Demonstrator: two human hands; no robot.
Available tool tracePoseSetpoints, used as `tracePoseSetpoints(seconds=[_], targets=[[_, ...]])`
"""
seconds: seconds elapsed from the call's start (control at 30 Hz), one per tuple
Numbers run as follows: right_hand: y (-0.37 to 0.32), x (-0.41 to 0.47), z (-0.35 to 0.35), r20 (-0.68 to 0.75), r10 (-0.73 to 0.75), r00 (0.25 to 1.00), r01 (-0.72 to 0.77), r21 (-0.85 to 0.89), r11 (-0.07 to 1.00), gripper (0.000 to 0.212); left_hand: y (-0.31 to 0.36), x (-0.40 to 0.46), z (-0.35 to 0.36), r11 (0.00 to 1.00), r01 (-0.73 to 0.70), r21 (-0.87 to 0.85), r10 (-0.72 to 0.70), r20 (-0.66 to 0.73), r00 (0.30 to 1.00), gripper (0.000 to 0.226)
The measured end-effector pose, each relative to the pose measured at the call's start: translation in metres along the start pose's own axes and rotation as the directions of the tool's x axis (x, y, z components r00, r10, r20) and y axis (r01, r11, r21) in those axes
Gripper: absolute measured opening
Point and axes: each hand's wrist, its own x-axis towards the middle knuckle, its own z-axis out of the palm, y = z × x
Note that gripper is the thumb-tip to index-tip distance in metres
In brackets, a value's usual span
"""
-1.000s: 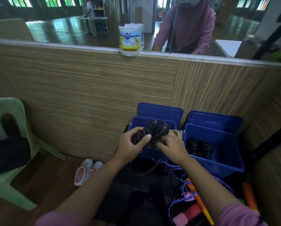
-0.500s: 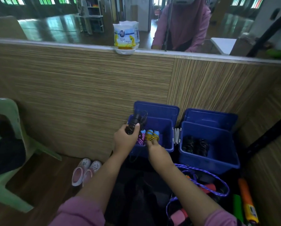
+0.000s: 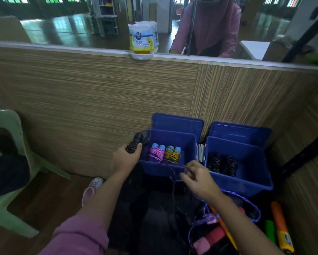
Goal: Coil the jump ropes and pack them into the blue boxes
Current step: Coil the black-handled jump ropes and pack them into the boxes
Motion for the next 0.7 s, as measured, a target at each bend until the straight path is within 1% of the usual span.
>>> tracePoseSetpoints(seconds=[0.03,0.07,0.13,0.17,0.23,0.27,0.37,0.43,0.5,0.53,0.6,0.7], targets=[[0.011,-0.001,-0.007,-0.031,0.066,0.997,-0.065,0.028,0.997,0.053,-0.006,0.002,-0.002,1.000,0.012,0.001,-0.012,0.007,1.000,0.042],[0.018,-0.003,-0.016,-0.067,0.163,0.984,-0.160,0.053,0.986,0.058,-0.011,0.004,-0.004,1.000,0.020,0.003,-0.020,0.016,1.000,0.043],[0.034,-0.003,-0.030,-0.123,0.354,0.927,-0.347,0.077,0.935,0.060,-0.019,0.005,-0.007,0.999,0.026,0.019,-0.027,0.028,0.999,0.046],[0.041,-0.004,-0.035,-0.150,0.407,0.901,-0.405,0.042,0.913,0.060,-0.021,0.005,-0.008,0.999,0.022,0.035,-0.023,0.025,0.999,0.047],[0.048,-0.005,-0.042,-0.174,0.437,0.882,-0.454,-0.069,0.888,0.059,-0.022,0.004,-0.009,0.997,0.011,0.080,-0.012,0.017,1.000,0.046],[0.049,-0.005,-0.044,-0.180,0.449,0.875,-0.469,-0.091,0.878,0.059,-0.022,0.003,-0.008,0.995,-0.001,0.102,-0.001,0.014,1.000,0.045],[0.052,-0.002,-0.051,-0.188,0.482,0.856,-0.499,-0.053,0.865,0.057,-0.019,0.000,-0.003,0.989,-0.027,0.147,0.024,0.020,1.000,0.046],[0.052,0.000,-0.052,-0.213,0.487,0.847,-0.506,-0.039,0.862,0.054,-0.014,-0.004,0.002,0.983,-0.051,0.174,0.045,0.039,0.998,0.041],[0.054,0.002,-0.048,-0.251,0.467,0.848,-0.497,-0.070,0.865,0.053,-0.011,-0.009,0.009,0.974,-0.097,0.205,0.084,0.075,0.994,0.037],[0.055,0.003,-0.046,-0.267,0.444,0.855,-0.484,-0.102,0.869,0.052,-0.009,-0.010,0.011,0.971,-0.123,0.205,0.106,0.094,0.990,0.037],[0.061,0.006,-0.042,-0.277,0.414,0.867,-0.467,-0.159,0.870,0.048,-0.007,-0.011,0.014,0.977,-0.146,0.154,0.127,0.127,0.984,0.036],[0.069,0.008,-0.038,-0.250,0.442,0.861,-0.502,-0.282,0.818,0.041,-0.001,-0.016,0.017,0.979,-0.191,0.068,0.174,0.199,0.964,0.028]])
